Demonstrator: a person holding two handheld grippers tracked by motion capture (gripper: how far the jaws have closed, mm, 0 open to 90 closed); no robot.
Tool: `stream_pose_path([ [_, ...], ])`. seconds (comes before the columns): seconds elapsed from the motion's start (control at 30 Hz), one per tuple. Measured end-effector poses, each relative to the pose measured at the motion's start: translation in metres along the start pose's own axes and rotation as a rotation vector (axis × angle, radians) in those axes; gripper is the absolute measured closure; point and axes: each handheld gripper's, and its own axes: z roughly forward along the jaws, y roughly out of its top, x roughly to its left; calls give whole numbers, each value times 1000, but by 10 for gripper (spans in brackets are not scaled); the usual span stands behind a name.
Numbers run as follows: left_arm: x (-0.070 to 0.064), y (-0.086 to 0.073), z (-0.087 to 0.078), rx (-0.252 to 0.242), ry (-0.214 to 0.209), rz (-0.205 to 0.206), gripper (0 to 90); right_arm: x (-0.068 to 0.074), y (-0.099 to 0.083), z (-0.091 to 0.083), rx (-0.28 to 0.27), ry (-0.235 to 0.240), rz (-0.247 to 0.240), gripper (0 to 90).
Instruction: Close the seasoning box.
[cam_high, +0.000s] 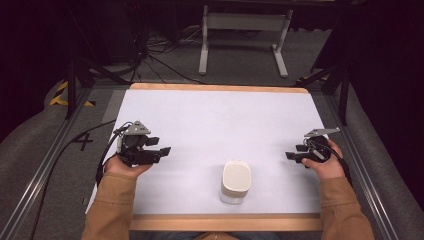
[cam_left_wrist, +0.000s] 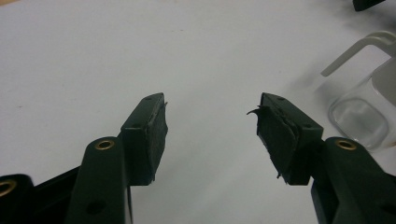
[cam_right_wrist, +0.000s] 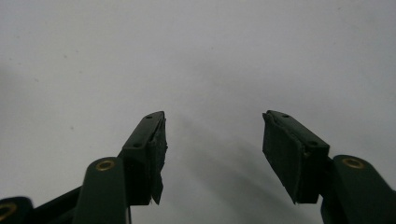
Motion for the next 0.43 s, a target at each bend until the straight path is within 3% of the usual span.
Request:
stream_pose_path([
  [0.3, 0, 1, -1, -4, -5, 0, 426, 6, -1, 7, 22, 3, -42, 392],
  [0.43, 0, 2, -1, -2, -3, 6, 426, 7, -1, 6, 1, -4, -51, 393],
])
